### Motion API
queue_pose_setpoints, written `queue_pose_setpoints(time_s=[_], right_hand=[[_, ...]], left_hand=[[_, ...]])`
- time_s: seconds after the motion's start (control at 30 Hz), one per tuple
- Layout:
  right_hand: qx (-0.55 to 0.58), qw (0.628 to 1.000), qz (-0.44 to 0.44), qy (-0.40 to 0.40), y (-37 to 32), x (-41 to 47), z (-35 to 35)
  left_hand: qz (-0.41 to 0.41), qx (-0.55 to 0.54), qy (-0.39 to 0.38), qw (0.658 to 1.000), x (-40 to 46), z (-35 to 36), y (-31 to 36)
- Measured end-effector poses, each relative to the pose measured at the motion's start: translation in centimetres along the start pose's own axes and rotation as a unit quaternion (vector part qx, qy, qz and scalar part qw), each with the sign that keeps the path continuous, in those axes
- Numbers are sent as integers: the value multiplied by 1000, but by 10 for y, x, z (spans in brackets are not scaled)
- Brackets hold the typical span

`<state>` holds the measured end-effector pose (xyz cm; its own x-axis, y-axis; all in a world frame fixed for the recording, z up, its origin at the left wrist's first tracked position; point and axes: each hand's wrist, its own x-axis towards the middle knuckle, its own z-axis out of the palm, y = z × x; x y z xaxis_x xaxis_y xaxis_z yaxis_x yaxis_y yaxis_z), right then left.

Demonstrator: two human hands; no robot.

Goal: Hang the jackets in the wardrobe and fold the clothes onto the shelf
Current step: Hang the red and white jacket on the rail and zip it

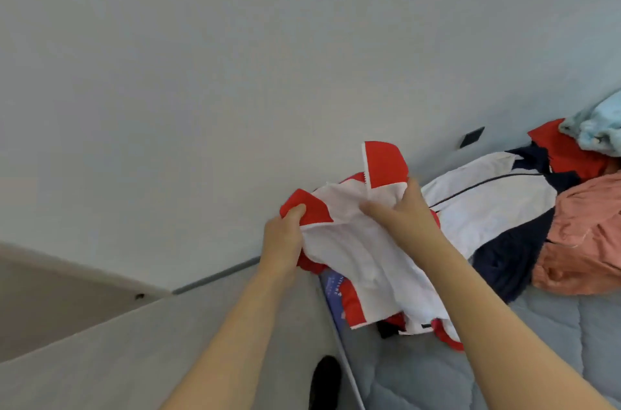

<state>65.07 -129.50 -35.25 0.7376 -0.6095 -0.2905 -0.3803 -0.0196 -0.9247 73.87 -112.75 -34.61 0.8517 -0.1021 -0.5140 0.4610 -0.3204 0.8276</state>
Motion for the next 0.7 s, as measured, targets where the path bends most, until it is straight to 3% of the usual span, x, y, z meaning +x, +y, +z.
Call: queue_pose_setpoints(time_s=[0.17,0.37,0.47,0.57,0.7], right_hand=[[-120,981,-151,-3,-108,-110,90],[-63,954,-292,21,-174,-251,205],[-38,953,-298,-40,-177,-313,258],[-37,946,-289,-140,-163,-374,301],[-56,913,-290,-282,-127,-462,345]], left_hand=[[72,-22,117,990,-108,-147,27],[57,-187,220,956,-213,-287,-7],[-4,-332,237,913,-262,-337,-47],[-62,-473,252,842,-308,-374,-95],[-95,-562,330,752,-373,-413,-164]])
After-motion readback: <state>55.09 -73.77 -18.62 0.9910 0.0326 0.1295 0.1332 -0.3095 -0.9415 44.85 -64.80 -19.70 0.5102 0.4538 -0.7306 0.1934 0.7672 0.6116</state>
